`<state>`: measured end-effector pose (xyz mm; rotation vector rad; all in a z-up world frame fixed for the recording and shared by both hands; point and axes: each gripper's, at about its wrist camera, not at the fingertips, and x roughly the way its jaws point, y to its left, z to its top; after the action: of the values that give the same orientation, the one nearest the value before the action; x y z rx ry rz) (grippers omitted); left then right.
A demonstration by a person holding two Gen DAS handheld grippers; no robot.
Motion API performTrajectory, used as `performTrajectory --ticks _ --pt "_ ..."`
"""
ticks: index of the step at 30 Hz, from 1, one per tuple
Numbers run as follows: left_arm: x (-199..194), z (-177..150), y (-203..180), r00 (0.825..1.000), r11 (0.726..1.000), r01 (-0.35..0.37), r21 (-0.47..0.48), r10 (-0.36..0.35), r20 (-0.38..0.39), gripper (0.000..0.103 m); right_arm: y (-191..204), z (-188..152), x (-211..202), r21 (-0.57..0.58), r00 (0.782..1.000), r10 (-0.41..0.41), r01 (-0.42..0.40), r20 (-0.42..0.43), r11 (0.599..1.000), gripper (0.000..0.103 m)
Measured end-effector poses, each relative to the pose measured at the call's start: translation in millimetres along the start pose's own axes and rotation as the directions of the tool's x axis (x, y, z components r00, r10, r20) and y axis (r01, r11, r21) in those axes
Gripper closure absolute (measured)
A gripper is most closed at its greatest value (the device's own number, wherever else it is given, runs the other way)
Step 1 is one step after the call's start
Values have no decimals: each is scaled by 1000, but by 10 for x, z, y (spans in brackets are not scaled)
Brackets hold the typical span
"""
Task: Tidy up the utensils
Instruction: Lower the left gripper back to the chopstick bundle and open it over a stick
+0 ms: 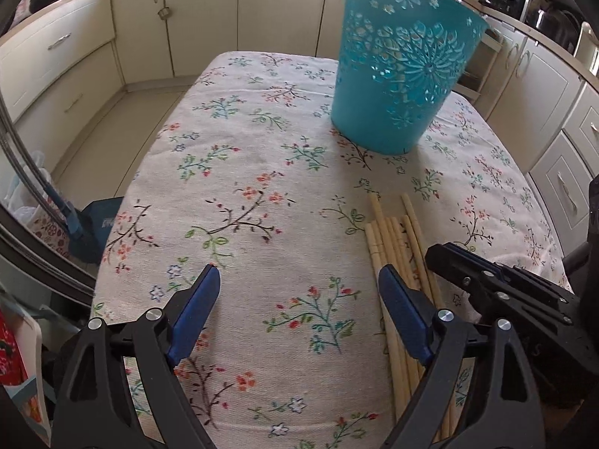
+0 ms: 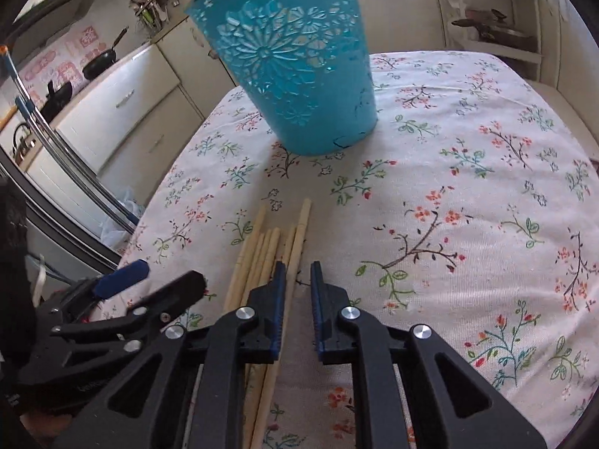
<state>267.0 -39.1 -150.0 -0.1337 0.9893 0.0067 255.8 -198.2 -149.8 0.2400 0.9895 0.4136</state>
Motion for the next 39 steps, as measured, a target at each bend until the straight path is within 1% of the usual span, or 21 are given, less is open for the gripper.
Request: performTrajectory --ticks 2,3,6,9,13,17,19,21,23,24,26,28,34,35,39 --pt "57 -7 -30 1000 1000 -14 6 14 -15 20 1 0 -2 -4 1000 -8 8 -1 1000 90" --pt "61 -10 -45 1000 1000 -23 10 24 -8 20 -7 4 -5 0 1000 -7 7 1 1000 90" --pt "71 -6 -57 999 999 -30 12 31 -11 20 -15 18 -8 6 1000 -5 5 4 1000 90" --pt "64 5 -41 1000 1000 -20 -3 20 -15 20 -9 39 -47 8 1000 5 -5 19 1000 90" --pt "81 8 -67 999 999 -40 14 40 -19 20 -38 59 -13 13 1000 9 -9 10 1000 90" --pt "13 8 -51 1000 1000 -16 -4 16 3 20 -37 78 -29 16 999 28 -28 17 999 90" --pt "26 10 -50 1000 1000 -2 6 2 -6 20 -55 96 -22 23 999 49 -49 10 999 90" --pt "57 -14 -95 1000 999 8 38 -7 -18 20 -36 114 -1 13 998 64 -64 -3 998 90" --pt "59 -48 -160 1000 997 2 74 -1 -14 20 -5 134 -3 -6 998 67 -67 -8 998 90" --pt "60 -63 -196 1000 996 -4 93 5 -13 19 15 145 -1 -17 998 65 -65 -11 998 90" --pt "61 -67 -222 1000 995 -11 103 13 -14 19 39 161 2 -25 998 63 -63 -10 998 90" --pt "45 -57 -195 1000 996 7 85 -5 -17 20 52 177 7 -31 998 56 -56 -11 998 90" --pt "24 -47 -100 1000 998 3 56 -2 -20 20 41 172 89 -35 999 20 -21 -33 999 90" --pt "24 -49 -95 1000 998 2 58 0 -21 20 40 163 124 -38 999 12 -14 -48 999 90" --pt "37 -52 -127 1000 997 -11 74 13 -19 19 72 163 128 -67 999 -6 3 -49 998 90"
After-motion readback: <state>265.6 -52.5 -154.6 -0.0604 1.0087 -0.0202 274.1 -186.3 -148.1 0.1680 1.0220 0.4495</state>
